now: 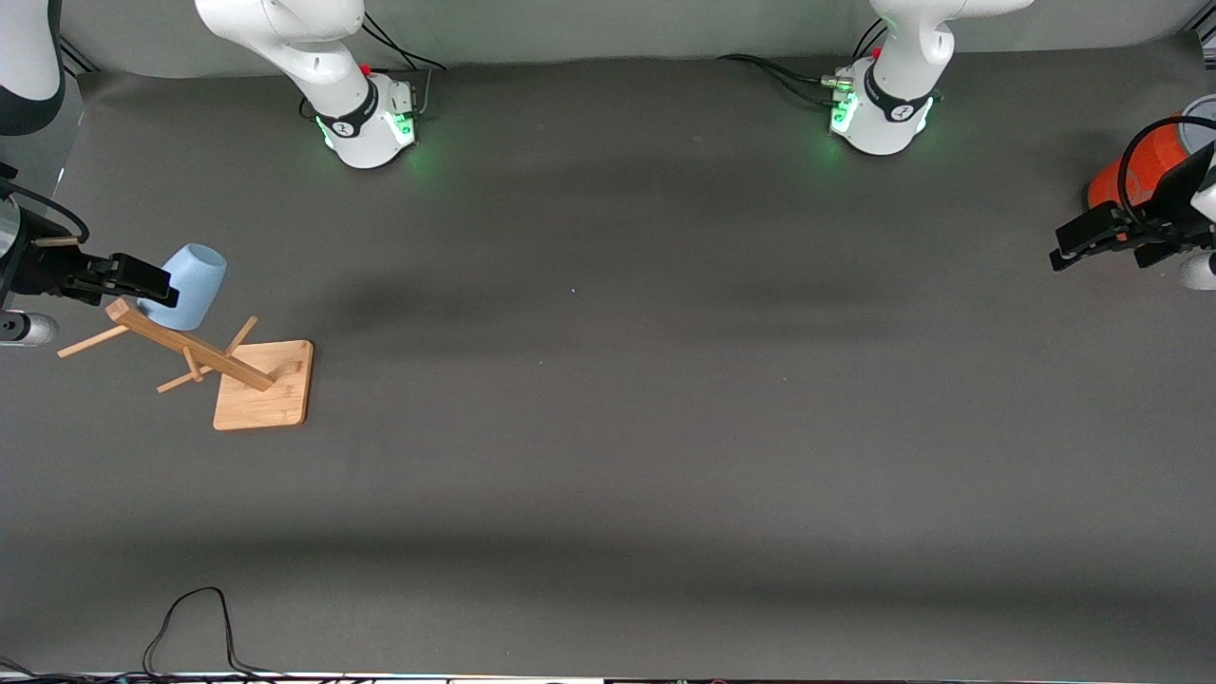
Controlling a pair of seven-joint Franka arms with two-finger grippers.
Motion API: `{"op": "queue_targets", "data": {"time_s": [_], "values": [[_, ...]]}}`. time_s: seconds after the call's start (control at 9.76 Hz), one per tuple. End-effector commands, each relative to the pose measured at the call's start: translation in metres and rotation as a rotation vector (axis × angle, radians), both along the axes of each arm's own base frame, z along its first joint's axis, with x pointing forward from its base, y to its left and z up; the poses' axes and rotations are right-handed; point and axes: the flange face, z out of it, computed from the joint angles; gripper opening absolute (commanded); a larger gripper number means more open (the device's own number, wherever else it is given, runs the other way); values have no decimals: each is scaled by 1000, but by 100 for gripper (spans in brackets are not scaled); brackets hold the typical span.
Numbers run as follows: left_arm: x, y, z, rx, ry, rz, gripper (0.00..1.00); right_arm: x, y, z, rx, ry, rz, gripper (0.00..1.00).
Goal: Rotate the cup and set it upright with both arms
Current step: 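Move the right gripper toward the blue cup on the wooden mug tree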
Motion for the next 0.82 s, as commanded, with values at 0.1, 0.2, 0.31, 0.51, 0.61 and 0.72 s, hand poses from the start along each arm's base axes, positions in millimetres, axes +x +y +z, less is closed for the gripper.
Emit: {"op": "queue_targets", "data": {"time_s": [0.1,0.2,0.31,0.51,0.61,0.72], "values": [[2,0,1,-7,-11,-7,100,-3,0,2,-12,-13,30,100],[3,-1,1,0,-14,-10,100,-2,0,2,-10,-13,30,100],[3,-1,1,5,-18,-11,100,-2,-1,2,-12,-13,28,100],[4,1,3,6,-38,-8,100,-6,-3,5,-21,-9,21,100],[5,0,3,4,-41,-10,100,-18,-20,8,-21,-12,-2,100],[6,-2,2,-2,-47,-12,100,-33,-40,8,-16,-14,-20,100]]}}
